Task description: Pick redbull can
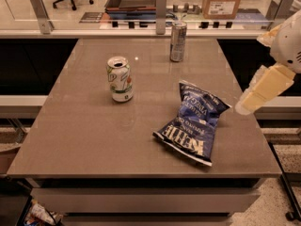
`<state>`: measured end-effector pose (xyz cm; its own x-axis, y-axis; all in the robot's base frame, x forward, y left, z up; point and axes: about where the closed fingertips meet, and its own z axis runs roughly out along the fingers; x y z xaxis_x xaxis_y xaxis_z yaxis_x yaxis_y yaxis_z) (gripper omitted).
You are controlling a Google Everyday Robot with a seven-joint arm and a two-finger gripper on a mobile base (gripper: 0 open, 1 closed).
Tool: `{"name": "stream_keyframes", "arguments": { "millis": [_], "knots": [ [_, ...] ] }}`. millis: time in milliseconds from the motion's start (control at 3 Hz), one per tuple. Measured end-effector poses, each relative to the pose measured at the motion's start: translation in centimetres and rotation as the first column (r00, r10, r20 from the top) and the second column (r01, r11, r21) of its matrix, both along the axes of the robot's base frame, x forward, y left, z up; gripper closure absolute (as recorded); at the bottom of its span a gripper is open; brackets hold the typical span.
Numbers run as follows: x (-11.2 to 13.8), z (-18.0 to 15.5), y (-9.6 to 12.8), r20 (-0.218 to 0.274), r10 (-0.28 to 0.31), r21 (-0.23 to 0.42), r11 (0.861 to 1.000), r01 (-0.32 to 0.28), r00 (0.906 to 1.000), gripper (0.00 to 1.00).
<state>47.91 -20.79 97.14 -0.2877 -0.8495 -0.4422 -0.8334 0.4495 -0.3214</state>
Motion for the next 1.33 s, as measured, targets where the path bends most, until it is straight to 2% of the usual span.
{"name": "stream_keyframes", "arguments": {
  "millis": [333, 667, 1000, 1333],
  "knots": [
    [1.9, -1.2, 0.3, 0.066, -0.083, 0.119, 0.990, 0.075, 0.9943, 0.00],
    [5.5, -1.0, 0.1, 0.160, -0.158, 0.222, 0.968, 0.121, 0.9743, 0.00],
    [9.7, -0.6, -0.1, 0.248, -0.219, 0.303, 0.943, 0.140, 0.9436, 0.00],
    [10.6, 0.1, -0.3, 0.285, -0.239, 0.318, 0.937, 0.143, 0.9284, 0.00]
  ]
}}
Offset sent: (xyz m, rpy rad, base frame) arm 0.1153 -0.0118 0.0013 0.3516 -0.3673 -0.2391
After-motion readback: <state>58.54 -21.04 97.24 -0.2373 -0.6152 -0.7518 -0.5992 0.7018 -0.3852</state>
